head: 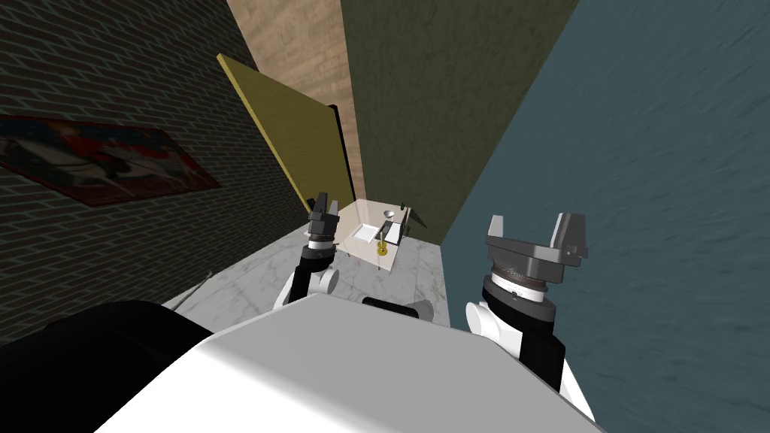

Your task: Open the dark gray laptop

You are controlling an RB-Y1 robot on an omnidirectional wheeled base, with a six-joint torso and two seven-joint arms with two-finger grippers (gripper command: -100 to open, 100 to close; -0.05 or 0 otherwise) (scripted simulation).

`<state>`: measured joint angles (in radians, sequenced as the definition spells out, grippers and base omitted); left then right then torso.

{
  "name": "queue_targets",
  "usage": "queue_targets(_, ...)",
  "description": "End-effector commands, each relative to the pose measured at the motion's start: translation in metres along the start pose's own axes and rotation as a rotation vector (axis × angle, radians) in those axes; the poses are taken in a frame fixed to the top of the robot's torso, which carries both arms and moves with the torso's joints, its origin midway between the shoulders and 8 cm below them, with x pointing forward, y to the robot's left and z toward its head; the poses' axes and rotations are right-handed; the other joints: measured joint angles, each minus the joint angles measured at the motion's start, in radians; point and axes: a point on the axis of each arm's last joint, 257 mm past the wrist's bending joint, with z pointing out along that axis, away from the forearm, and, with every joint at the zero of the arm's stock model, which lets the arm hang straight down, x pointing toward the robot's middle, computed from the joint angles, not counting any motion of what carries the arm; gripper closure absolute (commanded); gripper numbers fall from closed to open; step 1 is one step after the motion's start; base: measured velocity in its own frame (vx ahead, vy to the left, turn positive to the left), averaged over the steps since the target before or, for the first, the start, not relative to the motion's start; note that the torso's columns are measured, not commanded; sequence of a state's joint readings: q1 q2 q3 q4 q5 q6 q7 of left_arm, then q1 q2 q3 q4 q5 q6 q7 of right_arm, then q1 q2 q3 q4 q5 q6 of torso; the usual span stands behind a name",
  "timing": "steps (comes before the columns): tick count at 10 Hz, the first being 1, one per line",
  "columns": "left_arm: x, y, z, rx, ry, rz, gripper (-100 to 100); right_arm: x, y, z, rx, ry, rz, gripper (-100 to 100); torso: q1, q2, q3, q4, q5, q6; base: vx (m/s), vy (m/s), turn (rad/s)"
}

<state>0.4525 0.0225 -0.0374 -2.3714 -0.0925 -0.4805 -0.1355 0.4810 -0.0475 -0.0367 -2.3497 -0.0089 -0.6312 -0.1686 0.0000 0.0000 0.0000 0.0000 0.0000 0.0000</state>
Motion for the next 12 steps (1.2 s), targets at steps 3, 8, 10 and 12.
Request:
queue_targets(3,0.0,0.0,0.0,0.0,0.0,0.0,0,0.0,0.0,0.0,0.0,0.0,0.0,0,0.0,0.175,-0.351,0.176,0.0,0.0,0.0,0.0,0.0)
queue_targets(8,0.0,0.0,0.0,0.0,0.0,0.0,0,0.0,0.0,0.0,0.0,0.0,0.0,0,0.0,0.544,-1.087,0.544,0.0,0.0,0.0,0.0,0.0)
queue_targets(10,0.008,0.003,-0.002,-0.008,0.048,0.007,-100,0.0,0.0,0.0,0.0,0.0,0.0,0,0.0,0.691,-1.382,0.691,0.0,0.0,-0.001,-0.02,-0.021)
queue_targets(12,0.015,0.007,-0.004,-0.026,0.087,0.008,-100,0.0,0.0,0.0,0.0,0.0,0.0,0,-0.003,0.735,-1.47,0.734,-0.001,0.0,-0.02,-0.073,-0.045)
